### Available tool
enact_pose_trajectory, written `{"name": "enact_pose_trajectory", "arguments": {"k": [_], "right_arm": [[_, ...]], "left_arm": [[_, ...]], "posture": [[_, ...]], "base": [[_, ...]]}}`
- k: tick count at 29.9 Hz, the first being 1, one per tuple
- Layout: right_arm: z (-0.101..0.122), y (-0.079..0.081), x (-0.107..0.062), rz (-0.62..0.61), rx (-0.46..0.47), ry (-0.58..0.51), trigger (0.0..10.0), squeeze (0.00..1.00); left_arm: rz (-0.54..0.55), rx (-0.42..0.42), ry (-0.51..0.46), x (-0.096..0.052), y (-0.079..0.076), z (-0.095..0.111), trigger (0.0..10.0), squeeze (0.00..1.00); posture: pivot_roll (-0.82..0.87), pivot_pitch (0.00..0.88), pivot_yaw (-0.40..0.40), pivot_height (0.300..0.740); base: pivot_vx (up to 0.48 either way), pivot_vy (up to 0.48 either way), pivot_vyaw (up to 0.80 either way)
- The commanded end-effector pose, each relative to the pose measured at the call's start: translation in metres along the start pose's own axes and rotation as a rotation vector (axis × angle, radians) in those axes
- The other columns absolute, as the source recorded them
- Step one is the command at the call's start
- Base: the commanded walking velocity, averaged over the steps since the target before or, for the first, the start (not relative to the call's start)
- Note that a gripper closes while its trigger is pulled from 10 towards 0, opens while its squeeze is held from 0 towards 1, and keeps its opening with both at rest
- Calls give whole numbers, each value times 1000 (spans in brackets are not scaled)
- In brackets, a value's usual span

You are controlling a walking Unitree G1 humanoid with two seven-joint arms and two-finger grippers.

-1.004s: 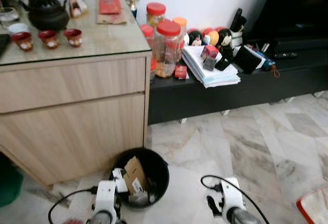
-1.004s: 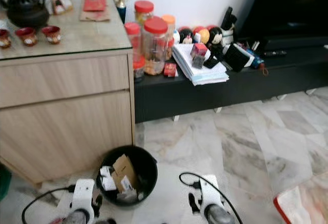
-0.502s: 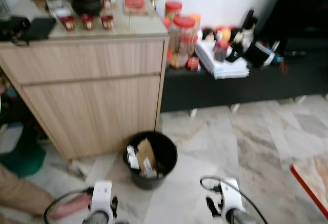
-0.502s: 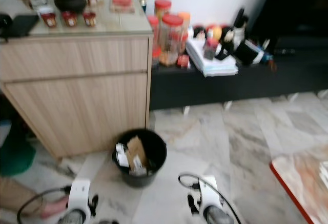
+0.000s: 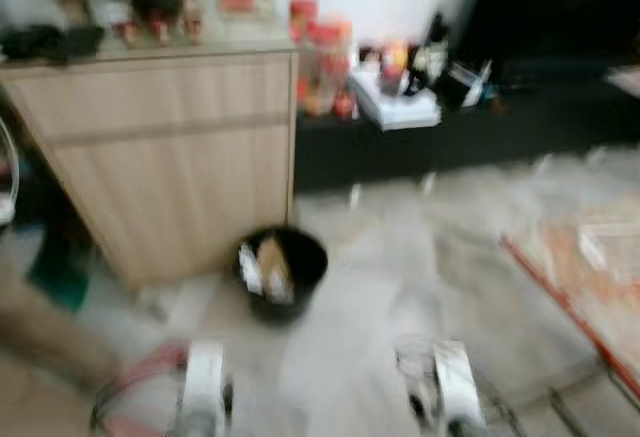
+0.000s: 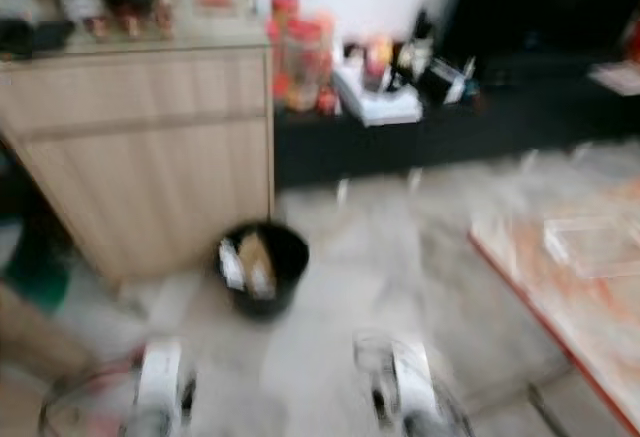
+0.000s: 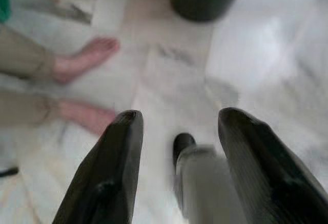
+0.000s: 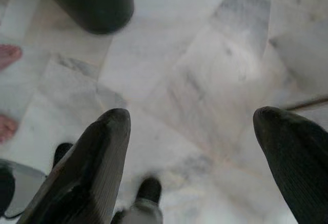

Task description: Picking trash to rubbish bin

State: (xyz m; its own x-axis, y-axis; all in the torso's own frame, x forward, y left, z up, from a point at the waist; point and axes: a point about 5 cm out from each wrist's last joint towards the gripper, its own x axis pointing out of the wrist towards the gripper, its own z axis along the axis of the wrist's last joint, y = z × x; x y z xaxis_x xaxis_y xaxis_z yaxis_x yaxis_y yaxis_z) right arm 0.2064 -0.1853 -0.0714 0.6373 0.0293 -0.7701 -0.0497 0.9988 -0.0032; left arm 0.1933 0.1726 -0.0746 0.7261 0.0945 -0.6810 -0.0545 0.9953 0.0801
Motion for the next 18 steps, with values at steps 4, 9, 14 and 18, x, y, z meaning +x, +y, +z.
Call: {"name": "enact_pose_trajectory", "arguments": {"k": [4, 9, 14, 18], "right_arm": [[-4, -2, -1, -7, 12, 23, 10000, 0], [-5, -2, -1, -7, 10, 27, 10000, 0], [-5, -2, -1, -11, 8, 30, 10000, 0], [-6, -2, -1, -11, 5, 33, 10000, 0]], "left_arm": [[-6, 16, -32, 4, -1, 12, 10000, 0], [-6, 16, -32, 4, -1, 12, 10000, 0], [-9, 21, -29, 4, -1, 11, 10000, 0], [-8, 14, -24, 4, -1, 11, 10000, 0]], "posture": [[43, 75, -107, 740], [44, 74, -107, 740], [42, 64, -102, 740], [42, 54, -99, 740]], "base": [[0, 0, -781], [0, 0, -781], [0, 0, -781], [0, 0, -781]]}}
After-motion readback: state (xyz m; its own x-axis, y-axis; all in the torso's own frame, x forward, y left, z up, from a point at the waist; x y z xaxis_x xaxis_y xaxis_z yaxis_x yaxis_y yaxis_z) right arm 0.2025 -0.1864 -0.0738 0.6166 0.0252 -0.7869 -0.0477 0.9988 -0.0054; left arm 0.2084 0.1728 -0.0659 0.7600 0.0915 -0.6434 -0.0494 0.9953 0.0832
